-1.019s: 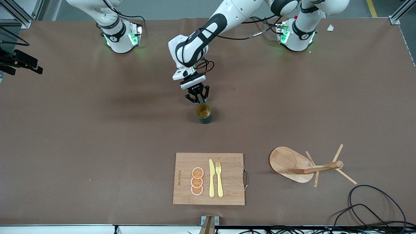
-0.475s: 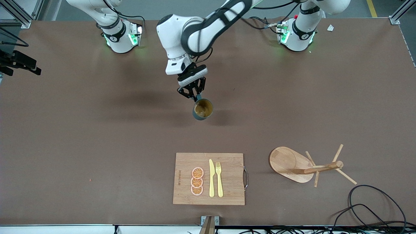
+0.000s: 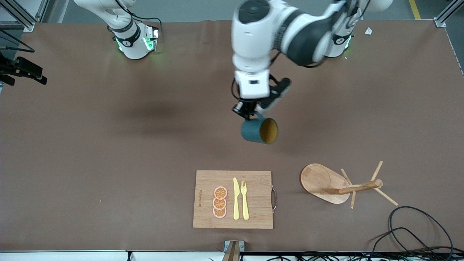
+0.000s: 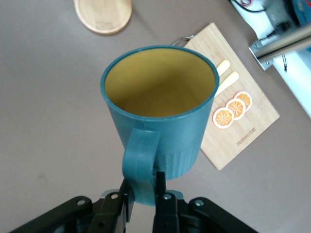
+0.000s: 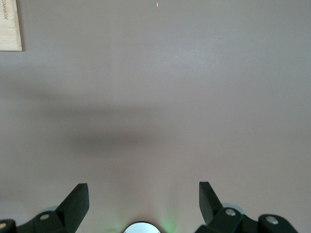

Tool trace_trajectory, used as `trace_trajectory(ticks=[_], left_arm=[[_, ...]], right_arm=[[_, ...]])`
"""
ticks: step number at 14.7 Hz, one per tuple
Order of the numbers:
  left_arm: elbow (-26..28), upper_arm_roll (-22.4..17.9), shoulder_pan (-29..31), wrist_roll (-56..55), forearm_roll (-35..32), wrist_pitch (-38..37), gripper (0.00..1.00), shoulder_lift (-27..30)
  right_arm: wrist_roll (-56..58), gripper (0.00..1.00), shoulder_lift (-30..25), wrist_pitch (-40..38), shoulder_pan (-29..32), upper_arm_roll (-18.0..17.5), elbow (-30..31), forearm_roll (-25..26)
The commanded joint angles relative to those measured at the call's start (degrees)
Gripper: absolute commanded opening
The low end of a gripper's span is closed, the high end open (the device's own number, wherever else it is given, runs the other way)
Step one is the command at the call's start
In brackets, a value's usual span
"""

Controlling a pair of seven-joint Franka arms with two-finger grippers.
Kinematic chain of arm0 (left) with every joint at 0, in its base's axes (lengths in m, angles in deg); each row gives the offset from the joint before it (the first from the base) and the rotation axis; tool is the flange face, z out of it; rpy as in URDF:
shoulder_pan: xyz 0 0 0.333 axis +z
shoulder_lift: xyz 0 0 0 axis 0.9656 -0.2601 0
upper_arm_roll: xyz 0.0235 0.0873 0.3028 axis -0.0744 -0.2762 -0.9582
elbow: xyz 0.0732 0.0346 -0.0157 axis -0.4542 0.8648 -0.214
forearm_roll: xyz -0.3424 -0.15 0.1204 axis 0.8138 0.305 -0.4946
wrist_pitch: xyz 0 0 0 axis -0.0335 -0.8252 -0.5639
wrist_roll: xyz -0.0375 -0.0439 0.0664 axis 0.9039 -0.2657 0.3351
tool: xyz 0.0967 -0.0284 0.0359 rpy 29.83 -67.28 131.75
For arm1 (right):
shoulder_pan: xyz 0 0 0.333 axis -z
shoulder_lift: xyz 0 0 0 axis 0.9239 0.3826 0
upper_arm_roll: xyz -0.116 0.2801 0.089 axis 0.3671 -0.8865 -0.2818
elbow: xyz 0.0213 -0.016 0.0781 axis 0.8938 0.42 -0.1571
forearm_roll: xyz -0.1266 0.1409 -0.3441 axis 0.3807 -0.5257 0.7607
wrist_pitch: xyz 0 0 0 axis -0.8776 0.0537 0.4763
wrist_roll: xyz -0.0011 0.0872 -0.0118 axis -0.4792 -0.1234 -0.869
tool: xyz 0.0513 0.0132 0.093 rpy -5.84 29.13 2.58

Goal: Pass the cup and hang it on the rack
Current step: 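Lift the mug by its handle with the left gripper toward the rack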

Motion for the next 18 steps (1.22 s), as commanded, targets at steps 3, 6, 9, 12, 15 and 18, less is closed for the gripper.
trace_trajectory(ticks=[3, 6, 9, 12, 15, 18], left_arm=[[-1.3, 0.8, 11.3, 3.4, 16.2, 0.0, 0.0, 0.8], [-1.7, 0.8, 16.9, 3.5, 25.7, 0.0, 0.0, 0.8], [-1.6, 0.7, 23.2, 3.5, 37.3, -0.3, 0.0, 0.5], [-1.6, 0.6, 28.5, 4.2, 45.0, -2.9, 0.0, -0.4], [-1.6, 0.6, 32.4, 5.9, 51.1, -5.0, 0.0, -2.5], [-1.5, 0.5, 35.0, 7.5, 55.0, -5.5, 0.0, -4.0]], right_arm=[[-0.3, 1.0, -1.9, 0.5, -0.3, -0.1, 1.9, 1.3], [-0.3, 1.0, -1.9, 0.4, -0.2, 0.0, 1.9, 1.3], [-0.3, 1.0, -1.9, 0.4, -0.2, 0.0, 1.9, 1.2], [-0.3, 1.0, -1.9, 0.4, -0.2, 0.0, 2.0, 1.1], [-0.3, 1.0, -1.9, 0.4, -0.1, 0.1, 2.0, 1.1], [-0.3, 1.0, -1.9, 0.4, -0.1, 0.1, 2.0, 1.1]])
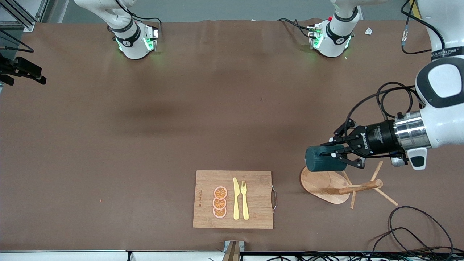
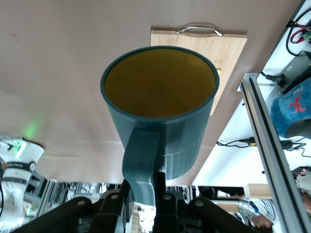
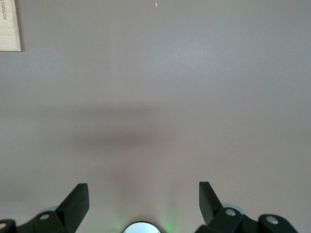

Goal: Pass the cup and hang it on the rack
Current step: 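Lift the mug by its handle with the left gripper toward the rack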

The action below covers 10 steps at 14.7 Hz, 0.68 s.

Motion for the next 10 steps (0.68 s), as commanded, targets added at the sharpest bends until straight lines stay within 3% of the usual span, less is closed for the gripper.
trace_trajectory(ticks=[1, 6, 10], left_arm=[[-0.8, 0.5, 2.0, 1.5, 4.6, -0.9, 0.0, -1.6], [-0.8, 0.4, 4.8, 5.9, 12.0, -0.8, 0.0, -4.6], [-0.8, 0.4, 6.4, 8.5, 12.4, -0.5, 0.0, -6.3]], right_arm=[[-0.3, 1.0, -1.9, 0.3, -0.1, -0.1, 1.9, 1.1], [-0.3, 1.0, -1.9, 0.3, -0.1, -0.1, 1.9, 1.1], [-0.3, 1.0, -1.9, 0.4, -0.1, -0.1, 1.9, 1.1]])
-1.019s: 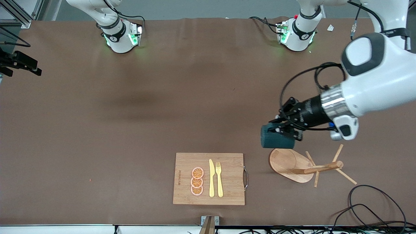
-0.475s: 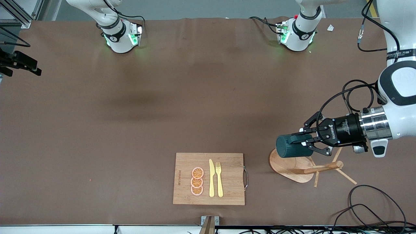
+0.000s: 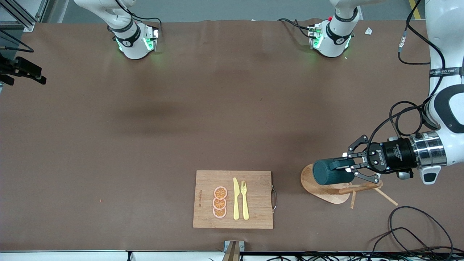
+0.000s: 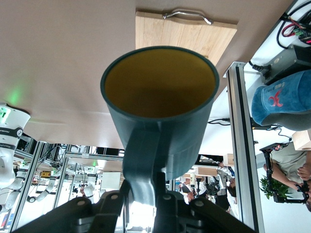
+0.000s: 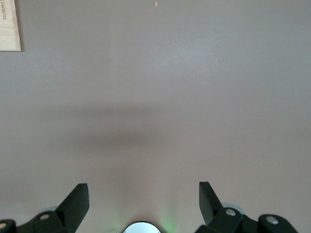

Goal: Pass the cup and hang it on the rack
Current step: 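Hang the mug handle onto a rack peg with the left gripper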

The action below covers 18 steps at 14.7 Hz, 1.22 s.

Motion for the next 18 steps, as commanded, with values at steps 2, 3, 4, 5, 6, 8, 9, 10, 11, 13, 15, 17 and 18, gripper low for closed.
trace_trajectory(ticks=[2, 3, 4, 5, 6, 8, 9, 10, 11, 13, 15, 17, 18], left_arm=[[-0.9, 0.5, 1.2, 2.3, 1.5, -0.2, 0.0, -1.6], [-0.9, 0.5, 1.1, 2.4, 1.8, 0.1, 0.0, -1.7], [-0.9, 0.5, 1.2, 2.7, 2.5, 0.5, 0.0, -1.9], [-1.0, 0.5, 1.2, 3.3, 2.6, 0.5, 0.0, -2.1], [-0.9, 0.4, 1.4, 3.9, 2.6, 0.5, 0.0, -2.1], [-0.9, 0.4, 1.7, 5.4, 2.6, 0.5, 0.0, -2.5], [-0.9, 0.4, 1.7, 5.6, 2.6, 0.5, 0.0, -2.5], [-0.9, 0.4, 1.7, 5.8, 2.6, 0.6, 0.0, -2.7], [-1.3, 0.4, 1.7, 5.8, 2.6, 0.9, 0.0, -3.3], [-2.7, 0.4, 1.8, 5.8, 2.6, 1.0, 0.0, -4.1], [-2.8, 0.4, 2.3, 6.6, 2.6, 1.4, 0.0, -4.5], [-2.8, 0.4, 3.5, 7.4, 2.6, 1.4, 0.0, -4.7], [-2.8, 0.5, 4.4, 7.5, 2.7, 1.4, 0.0, -4.9]], right_arm=[[-0.3, 1.0, -1.9, 0.4, -0.1, -0.1, 1.9, 1.1], [-0.3, 1.0, -1.9, 0.3, -0.1, -0.1, 1.9, 1.1], [-0.3, 1.0, -1.9, 0.3, -0.1, -0.1, 1.9, 1.1], [-0.3, 1.0, -1.9, 0.4, -0.2, -0.1, 1.9, 1.1], [-0.3, 1.0, -1.9, 0.3, -0.2, -0.1, 1.9, 1.1], [-0.3, 1.0, -1.9, 0.3, -0.2, -0.1, 1.9, 1.1], [-0.3, 1.0, -1.9, 0.3, -0.2, -0.1, 1.9, 1.1], [-0.3, 1.0, -1.9, 0.3, -0.2, -0.1, 1.9, 1.1], [-0.3, 1.0, -1.9, 0.3, -0.2, -0.1, 1.9, 1.1], [-0.3, 1.0, -1.9, 0.4, -0.2, -0.1, 1.9, 1.1], [-0.3, 1.0, -1.9, 0.3, -0.2, -0.1, 1.9, 1.1], [-0.3, 1.0, -1.9, 0.3, -0.2, -0.1, 1.9, 1.0], [-0.3, 1.0, -1.8, 0.3, -0.2, -0.1, 1.9, 1.0]])
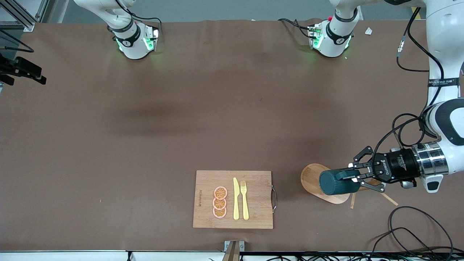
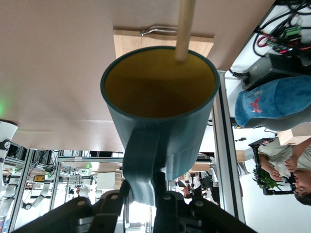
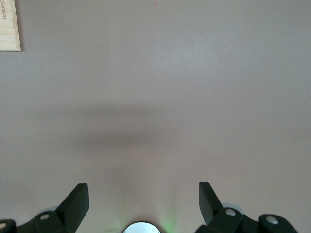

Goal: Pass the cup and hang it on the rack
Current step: 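Hang the mug handle onto a rack peg with the left gripper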

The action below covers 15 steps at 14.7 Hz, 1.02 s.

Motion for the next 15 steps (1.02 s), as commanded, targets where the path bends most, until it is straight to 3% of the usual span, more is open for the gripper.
trace_trajectory(ticks=[1, 13, 15], left_arm=[[-1.6, 0.8, 2.8, 1.7, 1.5, -0.5, 0.0, -1.5], [-1.5, 0.4, 3.8, 3.5, 1.6, -0.4, 0.01, -3.6], [-1.5, 0.3, 3.8, 3.6, 1.6, -0.4, 0.07, -4.0]], right_arm=[[-0.3, 1.0, -1.8, 0.4, -0.2, -0.1, 1.9, 1.0], [-0.3, 1.0, -1.8, 0.3, -0.3, -0.2, 1.9, 0.9], [-0.3, 1.0, -1.8, 0.4, -0.2, -0.2, 1.9, 0.7]])
